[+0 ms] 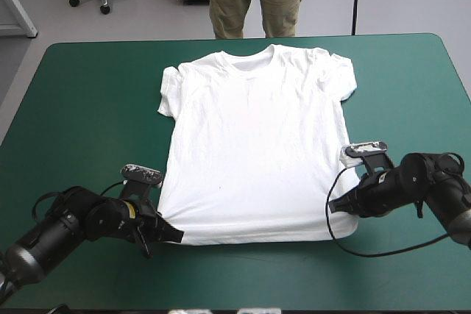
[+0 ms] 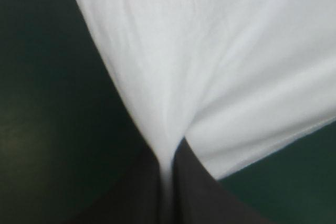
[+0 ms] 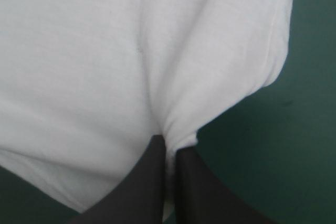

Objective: Fold the cloth

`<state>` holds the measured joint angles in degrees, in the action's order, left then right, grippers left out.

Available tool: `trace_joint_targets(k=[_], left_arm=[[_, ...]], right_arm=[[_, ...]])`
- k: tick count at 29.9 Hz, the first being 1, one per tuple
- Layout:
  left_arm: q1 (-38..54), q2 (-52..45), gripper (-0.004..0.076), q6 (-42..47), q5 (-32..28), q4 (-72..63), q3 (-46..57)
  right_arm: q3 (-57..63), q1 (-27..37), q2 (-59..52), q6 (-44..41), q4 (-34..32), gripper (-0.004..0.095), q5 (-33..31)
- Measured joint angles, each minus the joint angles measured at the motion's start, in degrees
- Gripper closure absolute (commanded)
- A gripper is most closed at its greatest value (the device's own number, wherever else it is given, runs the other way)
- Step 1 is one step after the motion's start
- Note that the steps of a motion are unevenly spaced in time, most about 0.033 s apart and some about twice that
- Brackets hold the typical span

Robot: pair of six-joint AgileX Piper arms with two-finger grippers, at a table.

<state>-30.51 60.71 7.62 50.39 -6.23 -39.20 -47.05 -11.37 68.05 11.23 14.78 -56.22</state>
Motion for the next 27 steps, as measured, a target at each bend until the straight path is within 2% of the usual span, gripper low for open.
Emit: trace_joint_targets(k=[11, 14, 18, 20, 22, 27], left_arm=[[-0.18, -10.97, 0.0717, 0.44, 4.89, -2.42, 5.83], [-0.18, -11.04, 0.0596, 0.44, 4.89, -2.35, 5.96], [-0.18, -10.73, 0.0358, 0.27, 5.58, -4.77, 6.01], [-0.18, -10.44, 0.0277, -0.1, 5.98, -6.7, 6.01], [-0.18, -10.33, 0.0274, 0.07, 6.11, -7.66, 6.01], [-0.18, -10.33, 0.0283, 5.19, 6.31, -5.66, 3.99]], right_arm=[[5.41, -0.01, -6.58, -2.93, -0.13, 0.0895, -6.7], [5.65, -0.01, -6.58, -2.93, 1.02, 0.0784, -5.97], [5.66, -0.01, -6.58, -1.42, 1.84, 0.0505, -6.05], [5.71, -0.01, -6.58, -1.01, 2.14, 0.0379, -7.04], [5.7, -0.01, -6.58, -1.22, 2.47, 0.0333, -8.32], [4.28, -0.01, -6.76, -2.88, 2.14, 0.035, -10.65]])
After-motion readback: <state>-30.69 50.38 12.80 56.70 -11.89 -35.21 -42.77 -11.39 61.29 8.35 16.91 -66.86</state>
